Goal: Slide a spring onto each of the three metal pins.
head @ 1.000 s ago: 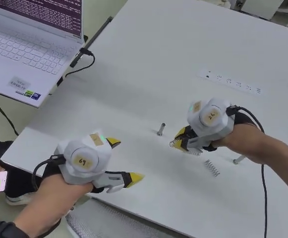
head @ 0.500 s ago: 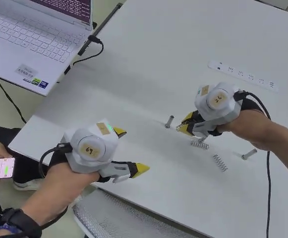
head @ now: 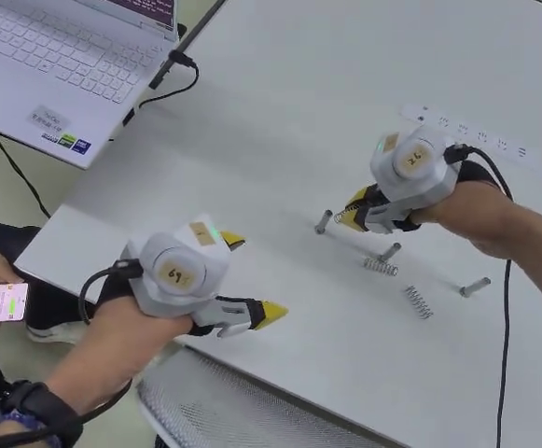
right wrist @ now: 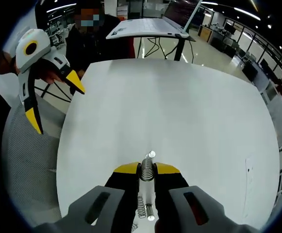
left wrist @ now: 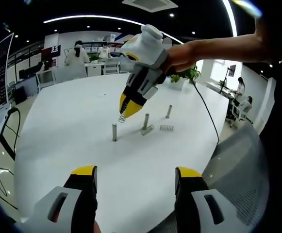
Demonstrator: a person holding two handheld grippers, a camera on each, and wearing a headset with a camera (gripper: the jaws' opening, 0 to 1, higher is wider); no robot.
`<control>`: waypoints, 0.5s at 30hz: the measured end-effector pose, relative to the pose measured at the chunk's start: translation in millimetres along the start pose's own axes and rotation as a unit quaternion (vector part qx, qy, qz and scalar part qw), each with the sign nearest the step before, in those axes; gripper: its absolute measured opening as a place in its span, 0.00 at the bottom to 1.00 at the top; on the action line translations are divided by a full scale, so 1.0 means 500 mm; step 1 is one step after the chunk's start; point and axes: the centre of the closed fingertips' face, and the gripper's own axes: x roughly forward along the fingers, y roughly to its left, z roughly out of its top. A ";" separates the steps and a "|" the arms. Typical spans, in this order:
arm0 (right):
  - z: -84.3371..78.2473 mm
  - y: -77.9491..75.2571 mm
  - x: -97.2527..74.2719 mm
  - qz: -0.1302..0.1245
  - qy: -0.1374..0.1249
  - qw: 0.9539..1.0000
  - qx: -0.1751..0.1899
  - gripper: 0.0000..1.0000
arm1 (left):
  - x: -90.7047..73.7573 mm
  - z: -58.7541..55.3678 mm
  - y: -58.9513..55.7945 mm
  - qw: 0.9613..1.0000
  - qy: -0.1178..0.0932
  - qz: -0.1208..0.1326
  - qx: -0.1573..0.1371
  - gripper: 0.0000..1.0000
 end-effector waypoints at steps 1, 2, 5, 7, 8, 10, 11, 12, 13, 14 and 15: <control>0.001 -0.002 0.002 0.000 0.000 1.000 -0.001 0.09 | 0.001 0.001 0.001 1.000 -0.001 0.000 0.000 0.61; 0.002 -0.003 0.003 0.001 0.000 1.000 0.000 0.09 | 0.002 0.003 0.002 1.000 -0.001 0.000 0.000 0.62; 0.005 -0.006 0.006 0.002 0.000 1.000 -0.001 0.09 | 0.003 0.008 0.002 1.000 -0.003 -0.001 0.000 0.63; 0.008 -0.008 0.008 0.003 0.001 1.000 -0.003 0.09 | 0.005 0.010 0.001 1.000 -0.004 -0.003 0.000 0.63; 0.010 -0.010 0.009 0.003 0.002 1.000 -0.005 0.09 | 0.005 0.010 0.001 1.000 -0.004 -0.003 0.000 0.63; 0.012 -0.012 0.012 0.005 0.002 1.000 -0.007 0.09 | 0.007 0.010 0.000 1.000 -0.004 -0.004 0.000 0.63; 0.014 -0.014 0.014 0.006 0.003 1.000 -0.009 0.09 | 0.008 0.010 -0.001 1.000 -0.003 -0.005 -0.001 0.63; 0.014 -0.015 0.015 0.005 0.004 1.000 -0.010 0.09 | 0.009 0.009 -0.002 1.000 -0.003 -0.006 -0.001 0.63; 0.015 -0.017 0.017 0.005 0.006 1.000 -0.013 0.09 | 0.009 0.009 -0.002 1.000 -0.003 -0.006 -0.001 0.63; 0.016 -0.017 0.018 0.006 0.007 1.000 -0.014 0.09 | 0.009 0.009 -0.003 1.000 -0.003 -0.007 -0.001 0.63; 0.016 -0.017 0.020 0.007 0.009 1.000 -0.016 0.09 | 0.009 0.009 -0.004 1.000 -0.003 -0.008 -0.001 0.63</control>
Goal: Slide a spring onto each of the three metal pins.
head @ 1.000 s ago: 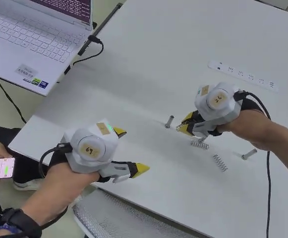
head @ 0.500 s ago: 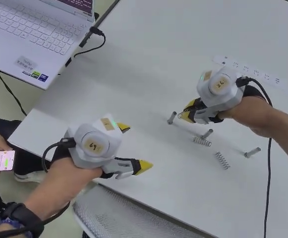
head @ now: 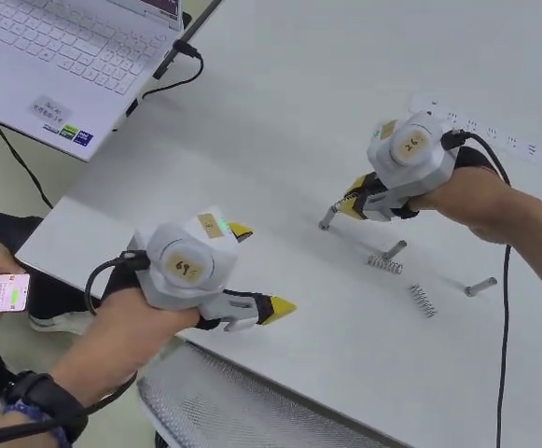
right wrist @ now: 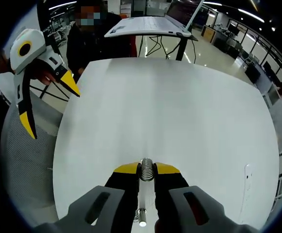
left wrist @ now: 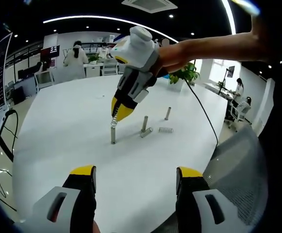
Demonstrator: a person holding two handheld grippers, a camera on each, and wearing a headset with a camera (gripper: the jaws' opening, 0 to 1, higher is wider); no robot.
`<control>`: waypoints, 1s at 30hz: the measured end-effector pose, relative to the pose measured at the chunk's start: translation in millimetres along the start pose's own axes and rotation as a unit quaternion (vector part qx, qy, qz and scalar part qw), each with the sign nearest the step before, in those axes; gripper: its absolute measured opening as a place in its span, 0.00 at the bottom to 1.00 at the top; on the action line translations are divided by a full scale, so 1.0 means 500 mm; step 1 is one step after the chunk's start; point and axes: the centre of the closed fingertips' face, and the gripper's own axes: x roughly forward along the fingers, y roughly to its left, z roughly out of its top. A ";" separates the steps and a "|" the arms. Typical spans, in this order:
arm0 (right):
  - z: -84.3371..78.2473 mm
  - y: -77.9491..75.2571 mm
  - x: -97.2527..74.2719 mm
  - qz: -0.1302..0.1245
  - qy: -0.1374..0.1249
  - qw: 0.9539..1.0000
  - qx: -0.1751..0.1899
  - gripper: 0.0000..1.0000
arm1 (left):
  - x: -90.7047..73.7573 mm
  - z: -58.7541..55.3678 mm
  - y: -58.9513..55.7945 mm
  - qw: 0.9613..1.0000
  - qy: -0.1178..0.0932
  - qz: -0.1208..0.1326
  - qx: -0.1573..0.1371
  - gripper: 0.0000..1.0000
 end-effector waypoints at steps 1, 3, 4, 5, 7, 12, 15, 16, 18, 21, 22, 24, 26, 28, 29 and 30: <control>0.001 0.000 0.001 0.000 0.000 1.000 -0.001 0.09 | 0.000 0.000 -0.001 1.000 0.000 -0.001 0.000 0.63; 0.002 0.002 0.002 0.004 0.002 1.000 -0.002 0.09 | 0.000 -0.001 -0.001 1.000 0.001 -0.001 0.000 0.63; 0.001 0.003 0.003 0.005 0.004 1.000 -0.004 0.09 | 0.000 -0.001 -0.001 1.000 0.001 -0.001 0.000 0.63; 0.000 0.004 0.004 0.006 0.007 1.000 -0.007 0.09 | -0.001 -0.001 -0.001 1.000 0.001 -0.001 -0.001 0.63; -0.003 0.006 0.006 0.009 0.013 1.000 -0.013 0.09 | -0.001 -0.001 -0.001 1.000 0.002 -0.001 -0.002 0.63; -0.004 0.005 0.010 0.011 0.016 1.000 -0.015 0.09 | -0.001 -0.004 -0.002 1.000 0.003 -0.002 -0.002 0.63; -0.003 0.006 0.013 0.013 0.017 1.000 -0.017 0.09 | -0.001 -0.006 -0.004 1.000 0.003 -0.002 -0.003 0.63; -0.003 0.007 0.014 0.014 0.018 1.000 -0.017 0.09 | -0.001 -0.006 -0.004 1.000 0.003 -0.002 -0.004 0.63; -0.002 0.008 0.016 0.016 0.019 1.000 -0.019 0.09 | -0.001 -0.007 -0.004 1.000 0.003 -0.002 -0.005 0.63; -0.002 0.009 0.020 0.017 0.022 0.999 -0.021 0.09 | -0.001 -0.008 -0.004 1.000 0.003 -0.002 -0.006 0.63; -0.003 0.008 0.022 0.017 0.024 0.999 -0.023 0.09 | -0.001 -0.008 -0.004 1.000 0.003 -0.002 -0.006 0.63; -0.003 0.009 0.024 0.019 0.026 0.999 -0.024 0.09 | -0.001 -0.009 -0.004 1.000 0.004 -0.002 -0.007 0.63; -0.002 0.011 0.025 0.021 0.027 0.999 -0.027 0.09 | -0.002 -0.009 -0.005 1.000 0.005 -0.003 -0.006 0.63; 0.000 0.013 0.027 0.023 0.028 0.999 -0.028 0.09 | -0.002 -0.008 -0.006 1.000 0.004 -0.004 -0.003 0.64; -0.001 0.012 0.028 0.023 0.029 0.999 -0.029 0.09 | -0.002 -0.007 -0.007 1.000 0.004 -0.005 -0.001 0.64; -0.001 0.012 0.030 0.023 0.031 0.999 -0.031 0.09 | -0.003 -0.005 -0.009 1.000 0.004 -0.005 0.002 0.64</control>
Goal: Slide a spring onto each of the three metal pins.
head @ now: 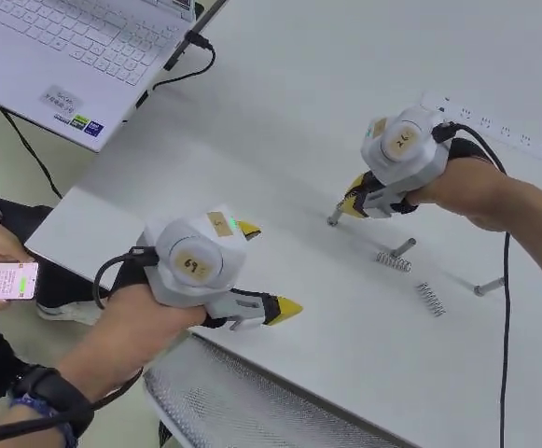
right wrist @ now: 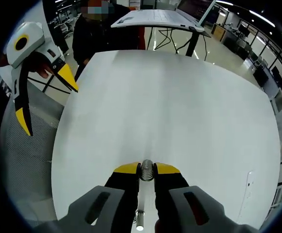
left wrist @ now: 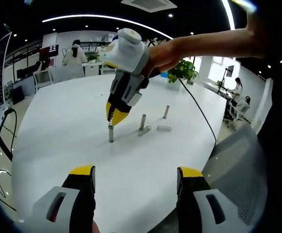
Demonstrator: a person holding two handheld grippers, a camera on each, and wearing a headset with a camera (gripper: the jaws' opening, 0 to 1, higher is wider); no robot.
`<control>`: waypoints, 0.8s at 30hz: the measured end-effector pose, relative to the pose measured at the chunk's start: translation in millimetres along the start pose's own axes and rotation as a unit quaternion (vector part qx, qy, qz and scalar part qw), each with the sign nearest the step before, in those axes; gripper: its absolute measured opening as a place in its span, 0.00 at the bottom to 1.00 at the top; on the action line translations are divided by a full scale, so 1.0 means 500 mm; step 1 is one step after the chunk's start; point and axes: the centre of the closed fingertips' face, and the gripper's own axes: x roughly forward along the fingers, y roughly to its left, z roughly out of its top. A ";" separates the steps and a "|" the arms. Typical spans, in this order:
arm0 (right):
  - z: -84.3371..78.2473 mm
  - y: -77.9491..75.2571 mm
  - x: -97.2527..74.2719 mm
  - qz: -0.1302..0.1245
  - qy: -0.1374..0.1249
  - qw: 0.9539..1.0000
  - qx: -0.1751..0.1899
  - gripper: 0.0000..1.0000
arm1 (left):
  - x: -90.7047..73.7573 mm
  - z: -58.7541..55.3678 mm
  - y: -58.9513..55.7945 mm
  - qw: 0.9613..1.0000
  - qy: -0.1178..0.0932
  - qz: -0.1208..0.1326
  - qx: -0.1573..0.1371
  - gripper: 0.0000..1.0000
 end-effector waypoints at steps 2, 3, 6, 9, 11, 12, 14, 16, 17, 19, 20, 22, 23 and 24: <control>-0.001 -0.001 0.003 0.000 0.002 1.000 -0.001 0.09 | 0.000 0.003 0.000 1.000 -0.001 0.000 0.002 0.65; 0.000 0.000 0.002 0.001 0.003 1.000 -0.001 0.09 | 0.000 0.005 0.000 1.000 -0.002 0.000 0.002 0.65; 0.000 0.001 0.005 0.004 0.005 1.000 -0.002 0.09 | 0.001 0.012 0.000 1.000 -0.005 0.000 0.002 0.65; -0.001 0.001 0.011 0.007 0.007 1.000 -0.003 0.09 | 0.001 0.018 0.000 1.000 -0.007 -0.001 0.003 0.65; 0.000 0.001 0.015 0.009 0.008 1.000 -0.004 0.09 | 0.002 0.019 -0.001 1.000 -0.007 -0.002 0.003 0.65; 0.001 0.001 0.016 0.010 0.007 1.000 -0.003 0.09 | 0.001 0.020 -0.001 1.000 -0.008 -0.002 0.004 0.65; 0.000 0.002 0.021 0.012 0.009 1.000 -0.003 0.09 | 0.000 0.021 -0.001 1.000 -0.008 -0.002 0.005 0.65; -0.002 0.004 0.027 0.014 0.013 1.000 -0.007 0.09 | -0.001 0.023 -0.001 1.000 -0.009 -0.001 0.005 0.65; -0.003 0.005 0.030 0.015 0.015 1.000 -0.009 0.09 | -0.002 0.023 0.000 1.000 -0.009 -0.001 0.005 0.65; -0.003 0.005 0.035 0.017 0.016 1.000 -0.010 0.09 | -0.003 0.024 0.000 1.000 -0.010 0.000 0.004 0.65; -0.002 0.005 0.038 0.018 0.016 1.000 -0.011 0.09 | -0.003 0.024 0.001 1.000 -0.010 0.001 0.004 0.65; -0.004 0.006 0.045 0.020 0.019 1.000 -0.013 0.09 | -0.004 0.024 0.001 1.000 -0.010 0.001 0.004 0.65; -0.005 0.006 0.048 0.021 0.021 0.999 -0.015 0.09 | -0.004 0.023 0.001 1.000 -0.010 0.001 0.003 0.65; -0.006 0.007 0.051 0.022 0.022 0.999 -0.015 0.09 | -0.004 0.022 0.001 1.000 -0.009 0.002 0.003 0.65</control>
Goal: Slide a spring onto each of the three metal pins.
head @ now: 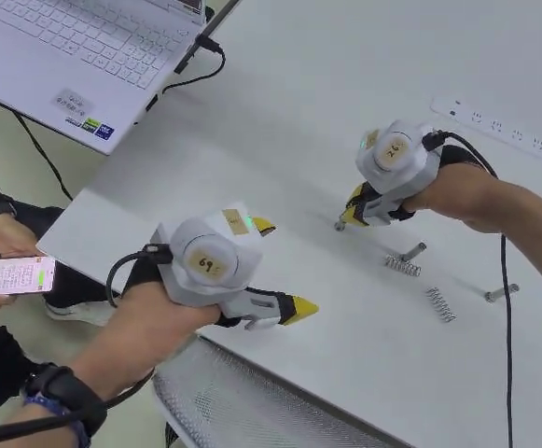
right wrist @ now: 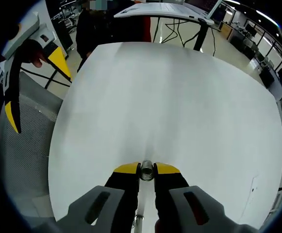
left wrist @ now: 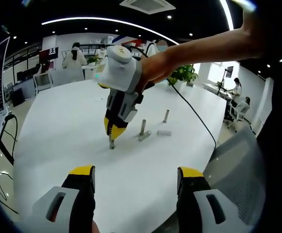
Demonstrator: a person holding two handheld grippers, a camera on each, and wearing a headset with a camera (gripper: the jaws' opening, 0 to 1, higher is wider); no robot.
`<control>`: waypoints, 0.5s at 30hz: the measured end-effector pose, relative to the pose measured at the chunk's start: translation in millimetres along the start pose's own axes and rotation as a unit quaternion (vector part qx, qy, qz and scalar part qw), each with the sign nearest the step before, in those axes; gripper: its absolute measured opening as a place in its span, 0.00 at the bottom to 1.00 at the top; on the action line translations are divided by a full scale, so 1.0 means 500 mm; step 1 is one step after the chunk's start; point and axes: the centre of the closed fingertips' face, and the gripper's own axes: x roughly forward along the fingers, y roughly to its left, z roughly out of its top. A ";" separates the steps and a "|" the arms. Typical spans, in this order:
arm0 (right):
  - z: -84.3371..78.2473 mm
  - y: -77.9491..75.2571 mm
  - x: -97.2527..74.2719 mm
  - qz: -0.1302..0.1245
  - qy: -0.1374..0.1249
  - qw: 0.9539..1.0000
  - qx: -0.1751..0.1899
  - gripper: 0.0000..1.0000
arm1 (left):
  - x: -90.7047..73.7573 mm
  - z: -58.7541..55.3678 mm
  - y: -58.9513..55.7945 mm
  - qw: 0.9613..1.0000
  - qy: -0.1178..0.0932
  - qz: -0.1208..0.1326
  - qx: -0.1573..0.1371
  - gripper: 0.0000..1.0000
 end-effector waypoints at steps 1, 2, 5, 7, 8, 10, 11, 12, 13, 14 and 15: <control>-0.001 0.000 0.004 0.001 0.001 1.000 -0.001 0.09 | 0.000 -0.001 0.000 1.000 0.000 0.000 0.000 0.65; -0.001 0.000 0.006 0.002 0.003 1.000 -0.001 0.09 | 0.000 -0.001 0.000 1.000 0.000 0.000 -0.001 0.65; -0.001 0.000 0.013 0.005 0.004 1.000 -0.002 0.09 | -0.002 -0.001 0.000 1.000 0.000 0.001 -0.002 0.65; -0.003 -0.002 0.019 0.006 0.006 1.000 -0.003 0.09 | -0.002 -0.002 0.001 1.000 0.000 0.002 -0.002 0.65; -0.004 -0.002 0.022 0.006 0.008 1.000 -0.004 0.09 | -0.002 -0.002 0.001 1.000 0.000 0.002 -0.003 0.65; -0.007 -0.004 0.028 0.006 0.010 1.000 -0.005 0.09 | -0.001 -0.003 0.001 1.000 0.001 0.003 -0.004 0.64; -0.008 -0.004 0.030 0.006 0.011 1.000 -0.005 0.09 | -0.001 -0.003 0.002 1.000 0.001 0.003 -0.004 0.64; -0.009 -0.005 0.032 0.006 0.013 1.000 -0.006 0.09 | -0.001 -0.003 0.001 1.000 0.001 0.003 -0.004 0.64; -0.011 -0.004 0.035 0.005 0.015 1.000 -0.008 0.09 | -0.001 -0.003 0.002 1.000 0.001 0.003 -0.005 0.64; -0.012 -0.004 0.037 0.005 0.016 1.000 -0.009 0.09 | -0.001 -0.003 0.002 1.000 0.001 0.003 -0.005 0.64; -0.012 -0.004 0.039 0.006 0.017 1.000 -0.010 0.09 | -0.002 -0.004 0.003 1.000 0.001 0.004 -0.006 0.64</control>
